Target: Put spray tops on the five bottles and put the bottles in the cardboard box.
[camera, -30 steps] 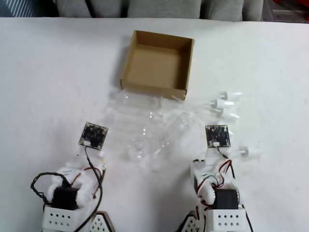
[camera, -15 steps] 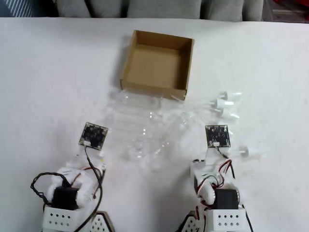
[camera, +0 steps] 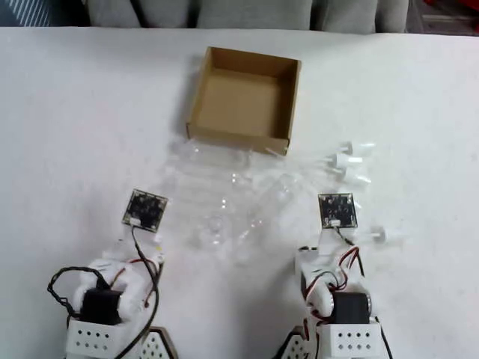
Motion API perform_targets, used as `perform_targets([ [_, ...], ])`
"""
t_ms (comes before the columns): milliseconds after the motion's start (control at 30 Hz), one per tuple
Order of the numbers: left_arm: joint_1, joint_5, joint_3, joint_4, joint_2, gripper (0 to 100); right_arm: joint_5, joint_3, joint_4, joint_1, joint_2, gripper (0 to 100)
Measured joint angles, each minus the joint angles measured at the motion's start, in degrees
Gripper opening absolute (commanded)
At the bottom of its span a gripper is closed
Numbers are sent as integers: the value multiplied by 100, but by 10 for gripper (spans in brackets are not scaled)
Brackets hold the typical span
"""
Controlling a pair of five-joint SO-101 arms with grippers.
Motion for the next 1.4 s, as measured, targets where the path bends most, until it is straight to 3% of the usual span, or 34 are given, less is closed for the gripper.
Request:
perform_targets([
  [200,0,-26,-88,-668,0,54,0,0,0,44,0,18],
  [400,53,-26,-158,-1873,0,54,0,0,0,774,0,18],
  [533,334,-26,-352,-2031,0,54,0,0,0,870,0,18],
  [667,976,97,-1029,-1741,0,54,0,0,0,888,0,17],
  [833,2057,1037,-2048,-1002,-26,54,0,0,0,888,0,17],
  [1000,3297,1275,-2171,-1046,-26,50,0,0,0,888,0,17],
  [1167,4299,1292,-1618,-2092,-9,50,0,0,0,888,0,17],
  [1333,4369,1292,-237,-3604,0,50,0,0,0,888,0,16],
  [1400,4360,1310,-62,-3851,9,53,0,0,0,888,0,16],
])
